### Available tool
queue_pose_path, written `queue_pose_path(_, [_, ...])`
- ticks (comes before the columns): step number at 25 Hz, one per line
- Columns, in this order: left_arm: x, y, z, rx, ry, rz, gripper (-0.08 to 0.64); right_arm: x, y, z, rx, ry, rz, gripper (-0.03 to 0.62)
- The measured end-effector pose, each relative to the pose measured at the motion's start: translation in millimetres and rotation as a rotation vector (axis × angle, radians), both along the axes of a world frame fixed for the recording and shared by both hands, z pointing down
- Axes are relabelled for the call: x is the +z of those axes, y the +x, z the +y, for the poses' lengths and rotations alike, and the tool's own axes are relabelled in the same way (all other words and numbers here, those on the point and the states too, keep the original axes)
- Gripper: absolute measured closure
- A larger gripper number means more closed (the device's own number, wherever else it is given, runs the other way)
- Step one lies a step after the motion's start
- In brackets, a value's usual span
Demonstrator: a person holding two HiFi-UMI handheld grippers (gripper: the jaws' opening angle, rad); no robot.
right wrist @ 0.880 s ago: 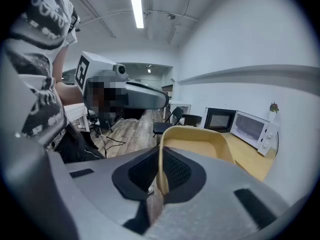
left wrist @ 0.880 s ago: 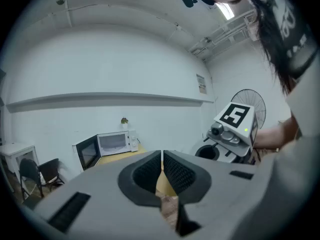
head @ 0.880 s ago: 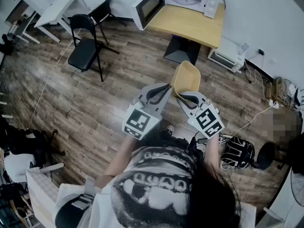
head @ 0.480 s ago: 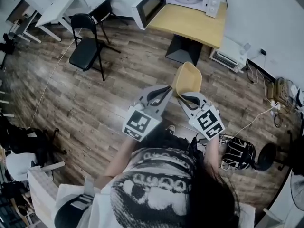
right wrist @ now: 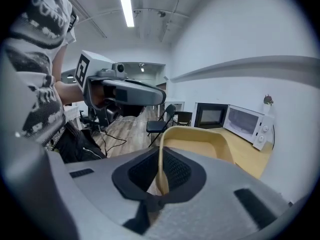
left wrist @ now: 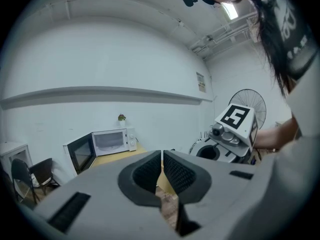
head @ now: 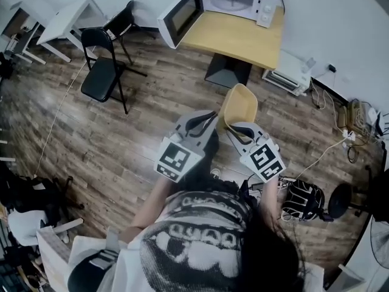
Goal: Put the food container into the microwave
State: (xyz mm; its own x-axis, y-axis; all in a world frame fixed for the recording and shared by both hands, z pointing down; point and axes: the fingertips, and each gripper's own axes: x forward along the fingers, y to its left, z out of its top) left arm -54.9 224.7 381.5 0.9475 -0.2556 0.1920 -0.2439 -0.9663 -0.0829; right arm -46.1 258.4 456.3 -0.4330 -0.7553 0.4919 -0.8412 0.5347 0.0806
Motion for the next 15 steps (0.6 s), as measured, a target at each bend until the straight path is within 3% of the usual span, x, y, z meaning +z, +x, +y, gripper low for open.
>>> queue_pose_path(7, [7,52,-70,0.034,-0.013,0.013,0.548,8,50,-65,0.017,-0.028,0.038,0.566])
queue_pose_path(15, [0,85,-191,0.016,-0.026,0.021,0.548,8,85,-169,-0.002,-0.081,0.067,0.566])
